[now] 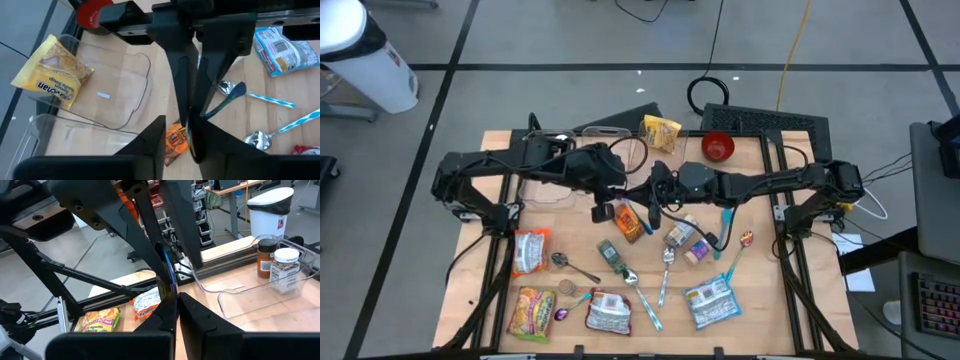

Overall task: Pick & Place Food Item
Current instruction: Put the top left purple and blue spoon into the middle transparent bin

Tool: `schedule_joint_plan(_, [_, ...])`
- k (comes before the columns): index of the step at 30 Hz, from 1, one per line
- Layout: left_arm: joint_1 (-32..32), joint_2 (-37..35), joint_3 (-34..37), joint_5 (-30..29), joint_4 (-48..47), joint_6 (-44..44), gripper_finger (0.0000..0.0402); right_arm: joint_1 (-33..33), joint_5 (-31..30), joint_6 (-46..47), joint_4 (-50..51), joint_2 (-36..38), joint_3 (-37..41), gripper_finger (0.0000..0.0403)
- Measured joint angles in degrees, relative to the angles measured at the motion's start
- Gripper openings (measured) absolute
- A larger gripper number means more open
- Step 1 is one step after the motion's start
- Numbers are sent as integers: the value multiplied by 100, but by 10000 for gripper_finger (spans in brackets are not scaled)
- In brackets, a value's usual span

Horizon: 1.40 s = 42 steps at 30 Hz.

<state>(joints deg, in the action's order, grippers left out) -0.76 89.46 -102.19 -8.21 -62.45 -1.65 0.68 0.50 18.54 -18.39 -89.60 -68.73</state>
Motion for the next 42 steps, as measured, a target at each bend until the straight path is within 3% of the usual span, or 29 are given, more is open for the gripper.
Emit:
schedule_joint_plan(4, [-131, -7, -182, 15, -98, 70, 135, 81, 45, -13, -89, -2, -2, 1])
schedule_joint_plan(9, [-352, -13, -971, -96, -872, 157, 168, 237, 116, -42, -88, -2, -2, 0])
schedule_joint_plan(15, [-549, -31, -1946, -102, -1704, -86, 183, 438, 147, 11, -435, -2, 0, 0])
schedule_joint_plan(18, [-608, -160, -2088, -89, -1942, -300, 184, 518, 115, 23, -903, -2, 0, 0])
schedule_joint_plan(30, [-548, -553, -1449, -53, -1249, -1010, 184, 685, -412, 30, -2240, -2, 0, 0])
schedule_joint_plan(42, [-575, -512, -236, 849, 308, -1019, 184, 685, -514, -124, -2743, -2, 0, 0])
